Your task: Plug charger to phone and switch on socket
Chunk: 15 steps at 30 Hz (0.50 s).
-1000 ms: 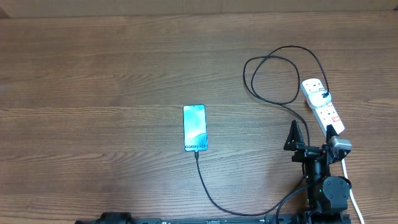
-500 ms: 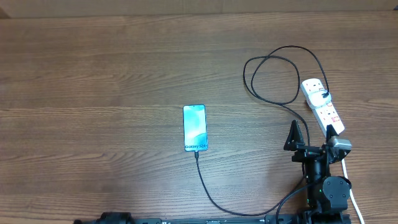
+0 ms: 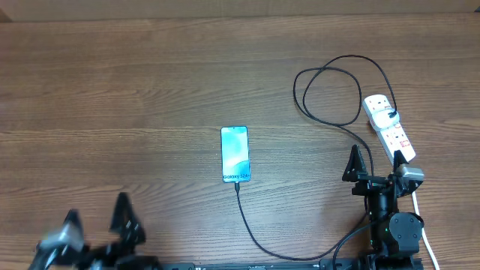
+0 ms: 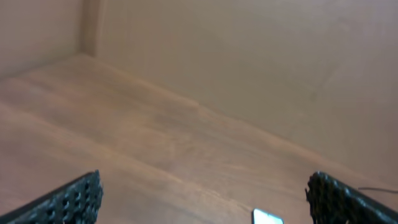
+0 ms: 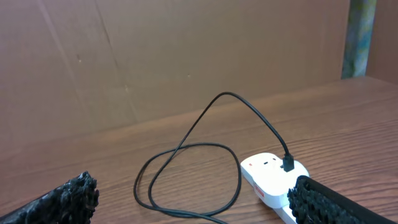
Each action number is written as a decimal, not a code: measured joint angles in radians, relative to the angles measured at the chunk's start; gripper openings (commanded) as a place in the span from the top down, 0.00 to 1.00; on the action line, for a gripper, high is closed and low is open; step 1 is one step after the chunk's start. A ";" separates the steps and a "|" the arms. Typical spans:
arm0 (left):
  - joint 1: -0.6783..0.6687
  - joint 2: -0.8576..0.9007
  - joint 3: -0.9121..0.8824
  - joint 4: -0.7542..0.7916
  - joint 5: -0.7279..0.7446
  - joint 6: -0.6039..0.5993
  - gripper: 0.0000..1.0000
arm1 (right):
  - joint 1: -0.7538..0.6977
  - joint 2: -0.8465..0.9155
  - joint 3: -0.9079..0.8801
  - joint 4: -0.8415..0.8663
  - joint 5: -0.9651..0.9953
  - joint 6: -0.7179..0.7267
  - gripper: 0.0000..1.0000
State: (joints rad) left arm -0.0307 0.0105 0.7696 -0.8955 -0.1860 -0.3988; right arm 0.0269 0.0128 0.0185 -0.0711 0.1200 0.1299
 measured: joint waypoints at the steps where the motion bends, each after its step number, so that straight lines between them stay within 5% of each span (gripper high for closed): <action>1: 0.000 0.000 -0.049 0.052 0.015 0.008 0.00 | 0.000 0.000 0.000 0.000 0.000 0.000 0.00; 10: 0.032 0.003 -0.497 0.550 0.191 0.045 0.00 | 0.000 0.000 0.000 0.000 0.000 0.000 0.00; 15: 0.053 0.003 -0.594 0.678 0.266 0.092 0.00 | 0.000 0.000 0.000 0.000 0.000 0.000 0.00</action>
State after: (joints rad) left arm 0.0223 0.0132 0.1753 -0.2180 0.0799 -0.3065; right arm 0.0265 0.0128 0.0185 -0.0708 0.1200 0.1303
